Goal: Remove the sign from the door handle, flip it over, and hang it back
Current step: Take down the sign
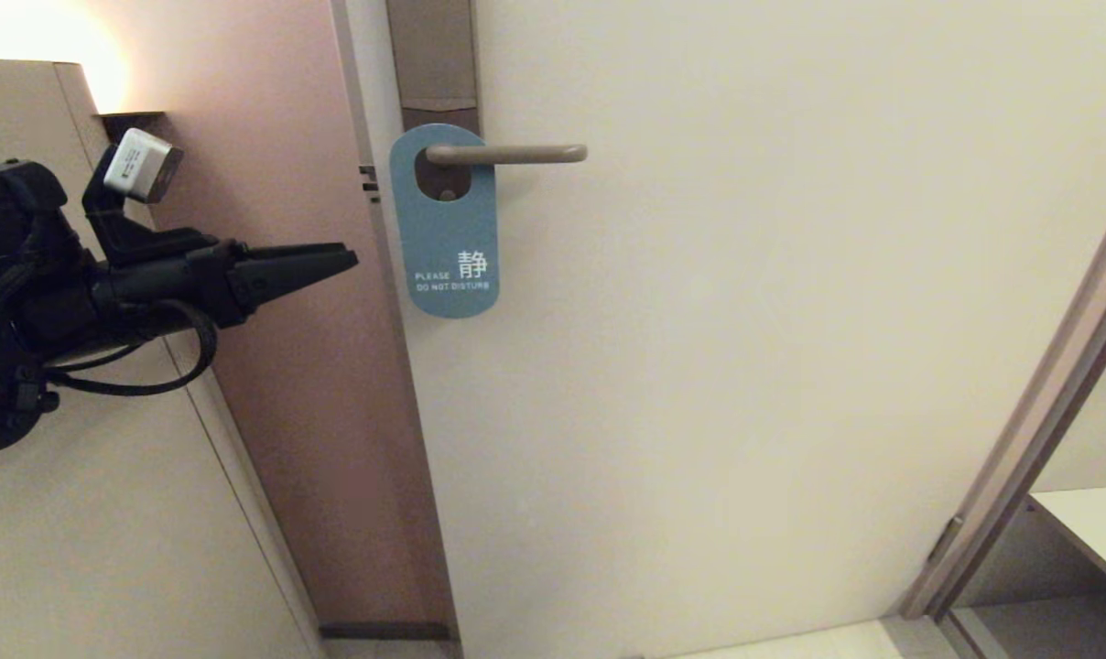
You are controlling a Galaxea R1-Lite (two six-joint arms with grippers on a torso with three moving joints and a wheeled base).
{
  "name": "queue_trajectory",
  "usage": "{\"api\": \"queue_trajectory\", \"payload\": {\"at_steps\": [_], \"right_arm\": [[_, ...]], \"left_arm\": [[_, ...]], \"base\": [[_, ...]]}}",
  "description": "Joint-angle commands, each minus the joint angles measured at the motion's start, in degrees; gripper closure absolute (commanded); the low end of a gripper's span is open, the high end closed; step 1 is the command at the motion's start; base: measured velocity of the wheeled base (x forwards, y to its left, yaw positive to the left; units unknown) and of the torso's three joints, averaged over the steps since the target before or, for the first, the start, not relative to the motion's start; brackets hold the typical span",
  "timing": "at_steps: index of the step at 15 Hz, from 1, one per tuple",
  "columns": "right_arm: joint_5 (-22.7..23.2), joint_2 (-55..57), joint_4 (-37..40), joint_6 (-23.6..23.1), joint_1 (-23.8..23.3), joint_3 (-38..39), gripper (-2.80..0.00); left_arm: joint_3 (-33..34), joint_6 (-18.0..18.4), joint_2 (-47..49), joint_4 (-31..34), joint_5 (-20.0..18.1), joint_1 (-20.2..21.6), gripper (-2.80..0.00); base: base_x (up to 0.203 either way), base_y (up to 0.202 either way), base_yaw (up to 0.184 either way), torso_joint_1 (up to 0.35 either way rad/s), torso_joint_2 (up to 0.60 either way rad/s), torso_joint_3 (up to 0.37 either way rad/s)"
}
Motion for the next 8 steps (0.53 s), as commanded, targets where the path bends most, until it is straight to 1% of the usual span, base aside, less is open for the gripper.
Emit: {"api": "queue_trajectory", "payload": {"at_steps": [1,4,8], "right_arm": [[0.04,0.07,-0.01,-0.04,0.0,0.0,0.0],[0.04,0.07,-0.01,-0.09,0.0,0.0,0.0],[0.04,0.07,-0.01,-0.01,0.0,0.0,0.0]], "left_arm": [[-2.13,-0.23,2.76,-0.42,-0.81,-0.54,-2.8],[-4.77,-0.64,4.91,-0.44,-2.21,-1.69,-2.8],[-5.54,-1.09,5.86,-0.44,-2.99,-3.34,-2.8]], "base": [[0.0,0.0,0.0,0.0,0.0,0.0],[0.0,0.0,0.0,0.0,0.0,0.0],[0.0,0.0,0.0,0.0,0.0,0.0]]}}
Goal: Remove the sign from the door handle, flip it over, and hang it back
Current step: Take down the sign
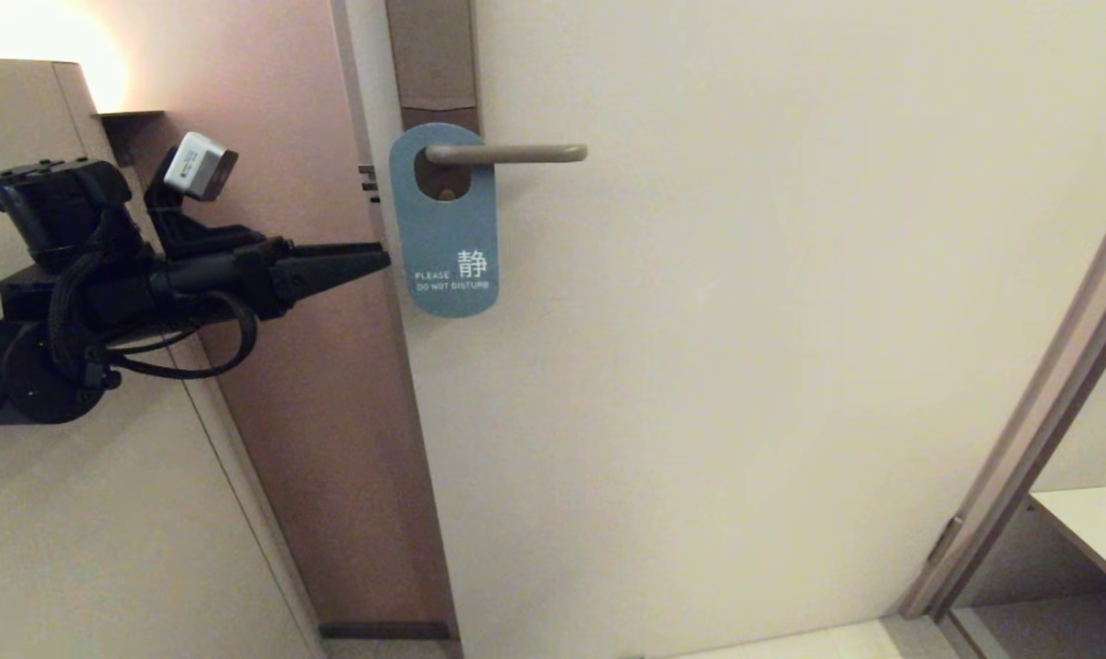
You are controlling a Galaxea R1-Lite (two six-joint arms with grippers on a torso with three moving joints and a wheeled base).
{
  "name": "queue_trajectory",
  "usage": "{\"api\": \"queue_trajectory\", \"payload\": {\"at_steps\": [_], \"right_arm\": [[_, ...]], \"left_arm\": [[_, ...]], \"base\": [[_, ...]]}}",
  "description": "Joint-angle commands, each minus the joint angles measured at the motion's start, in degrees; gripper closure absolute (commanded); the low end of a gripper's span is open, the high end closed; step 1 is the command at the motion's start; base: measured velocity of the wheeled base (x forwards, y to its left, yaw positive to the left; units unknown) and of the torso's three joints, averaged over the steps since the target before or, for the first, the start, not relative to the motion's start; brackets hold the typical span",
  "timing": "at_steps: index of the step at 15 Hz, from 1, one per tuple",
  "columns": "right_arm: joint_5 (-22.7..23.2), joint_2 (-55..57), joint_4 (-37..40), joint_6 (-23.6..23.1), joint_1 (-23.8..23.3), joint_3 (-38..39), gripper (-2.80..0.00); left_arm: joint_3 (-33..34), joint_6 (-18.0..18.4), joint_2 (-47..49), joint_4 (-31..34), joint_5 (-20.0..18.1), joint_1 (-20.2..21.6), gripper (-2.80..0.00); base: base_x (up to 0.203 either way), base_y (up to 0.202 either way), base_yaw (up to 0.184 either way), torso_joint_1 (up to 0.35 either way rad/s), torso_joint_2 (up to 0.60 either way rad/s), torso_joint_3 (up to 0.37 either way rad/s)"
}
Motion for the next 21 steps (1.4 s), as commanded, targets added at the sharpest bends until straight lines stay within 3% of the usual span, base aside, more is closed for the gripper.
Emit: {"api": "queue_trajectory", "payload": {"at_steps": [1,16,21], "right_arm": [[0.03,0.07,-0.01,-0.1,0.0,0.0,0.0],[0.03,0.07,-0.01,-0.1,0.0,0.0,0.0],[0.03,0.07,-0.01,-0.03,0.0,0.0,0.0]], "left_arm": [[-0.57,-0.06,1.1,-0.24,-0.32,-0.56,-2.8],[-3.05,-0.14,2.92,-0.24,-1.25,-5.02,-2.8],[-6.57,-0.22,5.28,-0.24,-1.21,-6.49,-2.8]], "base": [[0.0,0.0,0.0,0.0,0.0,0.0],[0.0,0.0,0.0,0.0,0.0,0.0],[0.0,0.0,0.0,0.0,0.0,0.0]]}}
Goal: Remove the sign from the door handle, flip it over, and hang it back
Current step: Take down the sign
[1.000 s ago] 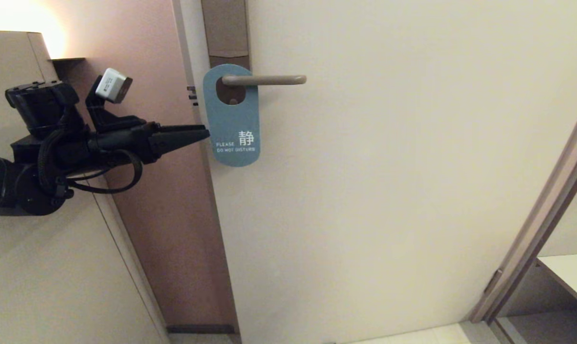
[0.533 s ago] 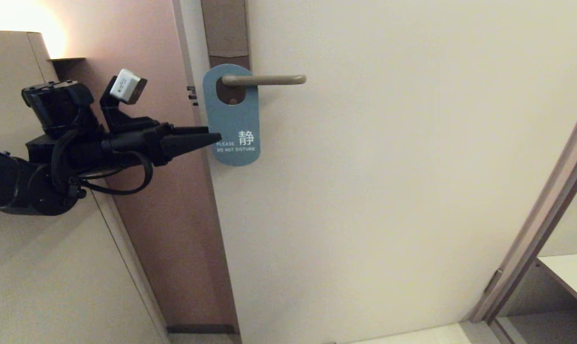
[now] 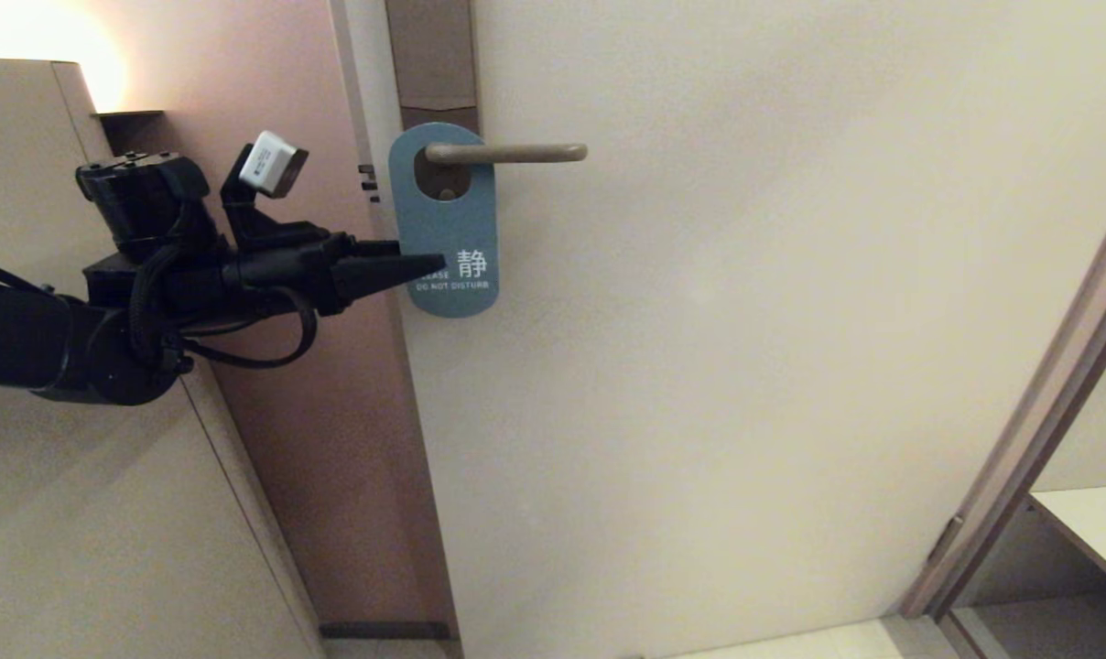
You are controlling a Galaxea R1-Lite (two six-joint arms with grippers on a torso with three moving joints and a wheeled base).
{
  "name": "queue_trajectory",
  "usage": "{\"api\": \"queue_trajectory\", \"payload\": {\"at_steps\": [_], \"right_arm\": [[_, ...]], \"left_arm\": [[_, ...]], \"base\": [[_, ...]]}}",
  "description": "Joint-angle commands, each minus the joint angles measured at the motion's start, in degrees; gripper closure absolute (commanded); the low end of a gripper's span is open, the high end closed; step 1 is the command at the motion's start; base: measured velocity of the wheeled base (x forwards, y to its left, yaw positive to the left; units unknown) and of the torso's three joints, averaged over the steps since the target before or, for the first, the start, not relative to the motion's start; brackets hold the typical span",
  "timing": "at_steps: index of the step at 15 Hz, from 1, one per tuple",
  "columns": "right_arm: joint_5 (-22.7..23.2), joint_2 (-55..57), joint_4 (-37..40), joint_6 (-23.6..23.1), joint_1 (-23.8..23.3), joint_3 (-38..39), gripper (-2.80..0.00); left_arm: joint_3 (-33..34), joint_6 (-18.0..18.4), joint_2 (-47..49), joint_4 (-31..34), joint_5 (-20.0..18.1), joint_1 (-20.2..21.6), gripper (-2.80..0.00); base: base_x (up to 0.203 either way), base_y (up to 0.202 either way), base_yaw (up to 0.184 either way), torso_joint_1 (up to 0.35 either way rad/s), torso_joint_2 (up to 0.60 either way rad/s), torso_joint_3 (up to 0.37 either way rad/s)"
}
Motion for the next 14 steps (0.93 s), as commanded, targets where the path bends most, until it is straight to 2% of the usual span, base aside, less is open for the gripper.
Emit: {"api": "queue_trajectory", "payload": {"at_steps": [1,8,14], "right_arm": [[0.02,0.07,0.01,-0.14,0.0,0.0,0.0],[0.02,0.07,0.01,-0.05,-0.03,0.0,0.0],[0.02,0.07,0.01,-0.14,0.0,0.0,0.0]], "left_arm": [[-1.66,-0.14,1.48,-0.24,-0.38,-0.56,-2.8],[-4.39,-0.23,3.9,-0.18,-0.4,-3.55,-2.8],[-6.23,-0.14,5.3,-0.27,-0.31,-4.02,-2.8]], "base": [[0.0,0.0,0.0,0.0,0.0,0.0],[0.0,0.0,0.0,0.0,0.0,0.0],[0.0,0.0,0.0,0.0,0.0,0.0]]}}
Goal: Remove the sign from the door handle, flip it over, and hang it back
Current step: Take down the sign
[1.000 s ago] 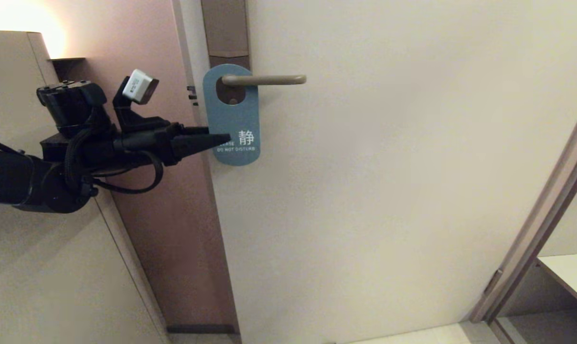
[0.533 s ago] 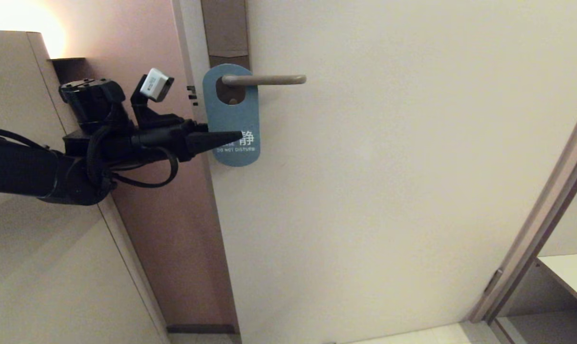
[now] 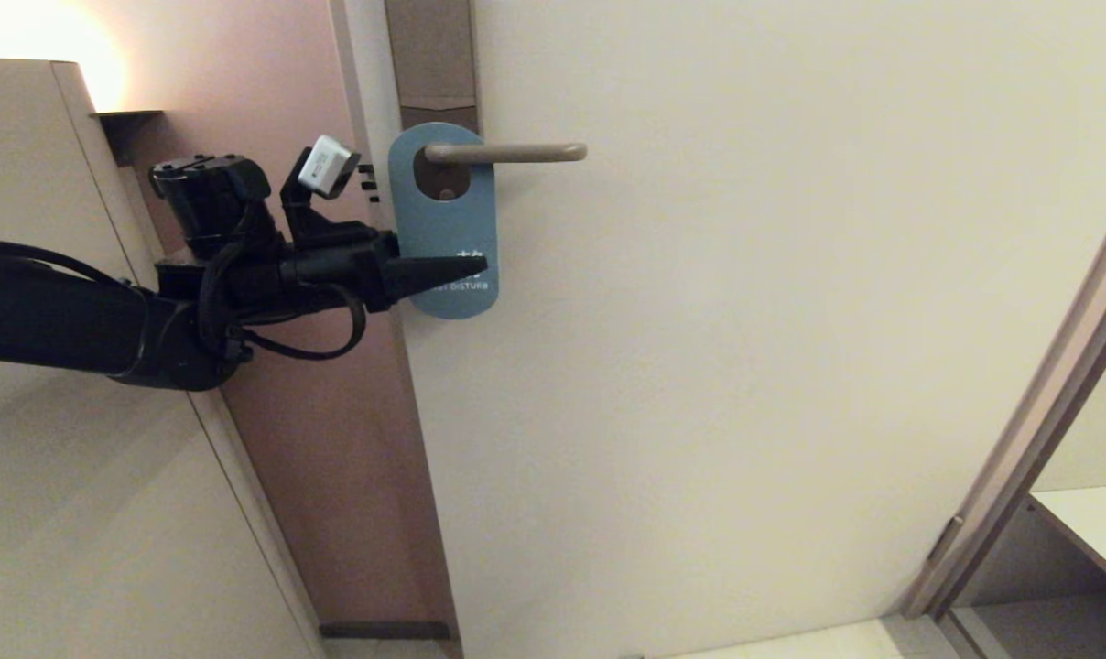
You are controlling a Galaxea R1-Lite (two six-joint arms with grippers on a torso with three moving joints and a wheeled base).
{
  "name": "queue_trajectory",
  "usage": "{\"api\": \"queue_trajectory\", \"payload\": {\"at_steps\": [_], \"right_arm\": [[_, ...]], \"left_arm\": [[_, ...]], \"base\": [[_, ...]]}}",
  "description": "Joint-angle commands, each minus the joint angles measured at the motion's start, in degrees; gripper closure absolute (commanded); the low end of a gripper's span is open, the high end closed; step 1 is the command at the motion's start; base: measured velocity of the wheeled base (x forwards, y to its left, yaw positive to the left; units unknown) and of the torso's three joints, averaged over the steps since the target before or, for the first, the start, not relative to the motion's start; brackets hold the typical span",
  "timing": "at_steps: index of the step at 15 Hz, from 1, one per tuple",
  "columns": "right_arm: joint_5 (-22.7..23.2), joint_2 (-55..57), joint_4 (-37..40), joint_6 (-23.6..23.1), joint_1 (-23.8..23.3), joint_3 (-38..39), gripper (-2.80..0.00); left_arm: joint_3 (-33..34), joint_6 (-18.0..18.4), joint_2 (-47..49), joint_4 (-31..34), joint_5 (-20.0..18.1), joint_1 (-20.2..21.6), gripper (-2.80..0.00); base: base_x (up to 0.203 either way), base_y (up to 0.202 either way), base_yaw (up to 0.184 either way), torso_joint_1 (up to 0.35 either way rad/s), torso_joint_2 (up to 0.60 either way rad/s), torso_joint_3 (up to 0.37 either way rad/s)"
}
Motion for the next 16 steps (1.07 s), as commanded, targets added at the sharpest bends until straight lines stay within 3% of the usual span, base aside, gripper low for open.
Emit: {"api": "queue_trajectory", "payload": {"at_steps": [1,16], "right_arm": [[0.02,0.07,-0.01,-0.06,0.0,0.0,0.0],[0.02,0.07,-0.01,-0.07,-0.03,0.0,0.0]], "left_arm": [[-0.53,-0.1,0.58,-0.28,-0.34,0.09,-2.8],[-2.37,-0.11,2.51,-0.28,0.02,0.54,-2.8]], "base": [[0.0,0.0,0.0,0.0,0.0,0.0],[0.0,0.0,0.0,0.0,0.0,0.0]]}}
